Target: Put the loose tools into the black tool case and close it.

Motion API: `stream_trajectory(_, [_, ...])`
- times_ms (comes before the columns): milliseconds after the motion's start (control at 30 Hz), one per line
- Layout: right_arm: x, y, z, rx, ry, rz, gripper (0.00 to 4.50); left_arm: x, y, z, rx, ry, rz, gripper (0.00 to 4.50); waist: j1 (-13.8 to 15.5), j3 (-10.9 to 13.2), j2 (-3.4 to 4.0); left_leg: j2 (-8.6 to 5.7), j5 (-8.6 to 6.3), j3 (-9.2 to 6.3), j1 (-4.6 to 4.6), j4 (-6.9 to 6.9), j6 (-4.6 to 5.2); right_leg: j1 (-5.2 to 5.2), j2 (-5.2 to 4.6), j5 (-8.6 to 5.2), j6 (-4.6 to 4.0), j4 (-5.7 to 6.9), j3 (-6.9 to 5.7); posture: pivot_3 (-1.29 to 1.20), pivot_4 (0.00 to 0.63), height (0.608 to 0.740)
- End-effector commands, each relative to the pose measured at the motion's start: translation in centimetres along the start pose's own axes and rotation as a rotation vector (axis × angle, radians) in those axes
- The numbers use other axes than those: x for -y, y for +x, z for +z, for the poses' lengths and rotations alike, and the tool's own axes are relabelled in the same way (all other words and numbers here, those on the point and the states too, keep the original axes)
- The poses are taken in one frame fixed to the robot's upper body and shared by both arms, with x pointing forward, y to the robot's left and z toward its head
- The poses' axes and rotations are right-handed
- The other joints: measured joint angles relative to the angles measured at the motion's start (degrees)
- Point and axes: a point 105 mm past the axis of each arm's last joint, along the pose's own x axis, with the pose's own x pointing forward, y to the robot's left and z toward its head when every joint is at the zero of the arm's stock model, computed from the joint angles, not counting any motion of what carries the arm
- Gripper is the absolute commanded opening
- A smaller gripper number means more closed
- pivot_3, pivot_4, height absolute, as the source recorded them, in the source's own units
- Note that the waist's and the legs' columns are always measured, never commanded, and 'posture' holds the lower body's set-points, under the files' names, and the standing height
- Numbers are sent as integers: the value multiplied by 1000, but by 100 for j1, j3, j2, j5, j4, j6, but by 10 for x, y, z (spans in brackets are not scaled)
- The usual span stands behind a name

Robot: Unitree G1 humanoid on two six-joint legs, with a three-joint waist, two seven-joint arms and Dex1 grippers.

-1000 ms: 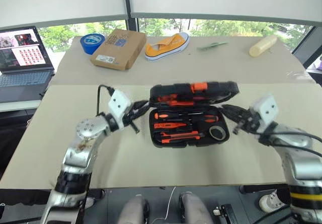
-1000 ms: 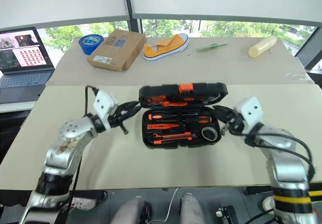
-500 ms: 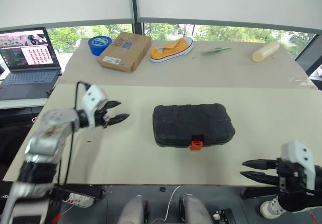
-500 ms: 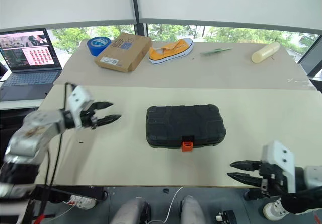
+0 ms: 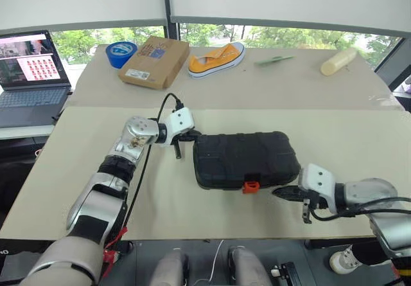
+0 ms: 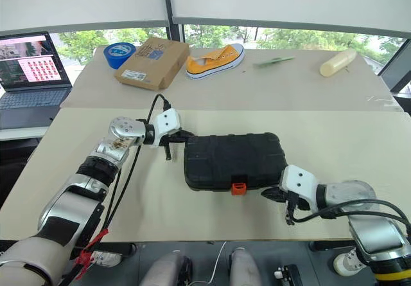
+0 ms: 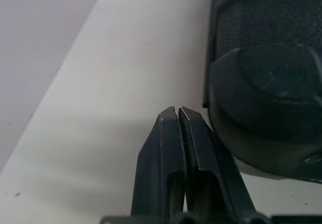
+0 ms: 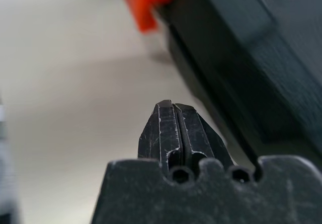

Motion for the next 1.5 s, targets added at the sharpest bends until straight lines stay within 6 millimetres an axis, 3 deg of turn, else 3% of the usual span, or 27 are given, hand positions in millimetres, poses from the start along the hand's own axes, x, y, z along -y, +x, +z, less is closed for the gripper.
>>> stream_trajectory(33, [33, -2, 11, 15, -69, -181, 0, 16, -4, 21, 69, 88, -157, 43, 4, 0, 1, 0, -1, 0, 1, 0, 2, 1, 0, 0, 0, 1, 0, 0, 150, 735])
stream_trajectory(200, [46, -10, 14, 26, -49, -243, 0, 17, -11, 31, 103, 75, -179, 43, 19, 0, 2, 1, -2, 1, 0, 0, 3, -2, -2, 1, 2, 3, 2, 0, 150, 735])
stream_trajectory(367, [33, -23, 11, 22, -27, -206, 0, 9, -12, 64, 184, 76, -176, 43, 50, 1, 3, 0, -6, -5, -5, 2, 11, -1, -3, 1, 3, 3, -2, 0, 150, 735])
stream_trajectory(467, [24, -33, 17, 45, -9, -175, 0, 19, -6, 95, 263, 76, -255, 43, 63, 1, 2, 0, -11, -12, -10, 11, 19, 3, -5, 1, 5, 3, -6, 0, 150, 735])
stream_trajectory(567, [14, -39, 27, 93, 37, -142, 0, 44, 9, 109, 281, 147, -352, 43, 51, 0, 4, 3, -14, -14, -10, 23, 25, 9, -4, 2, 7, 4, -6, 0, 150, 735])
stream_trajectory(733, [3, -35, 31, 108, 63, -124, 0, 64, 45, 105, 245, 179, -352, 43, 38, -1, 5, 4, -18, -13, 3, 23, 32, 19, 3, 2, 7, 3, -2, 0, 150, 735])
stream_trajectory(800, [-1, -31, 30, 107, 68, -121, 0, 76, 56, 90, 192, 190, -380, 43, 29, -1, 5, 3, -18, -12, 2, 23, 32, 16, 3, 2, 7, 4, 0, 0, 150, 735])
stream_trajectory(933, [-5, -28, 30, 110, 71, -124, 0, 90, 60, 55, 66, 277, -418, 43, 31, -5, 11, 9, -19, -14, 8, 18, 33, 17, 10, 2, 6, 4, 4, 0, 150, 735])
stream_trajectory(1033, [-3, -27, 31, 120, 76, -147, 0, 90, 59, 44, 30, 303, -414, 43, 34, -14, 19, 16, -19, -12, 27, 17, 34, 36, 8, 2, 6, -1, 8, 0, 150, 735])
stream_trajectory(1500, [-4, -8, 29, 117, 92, -139, 0, 87, 62, 51, 62, 307, -394, 43, 46, -36, 23, 25, -20, -9, 51, 28, 35, 54, 7, 2, 5, 2, 11, 0, 150, 735])
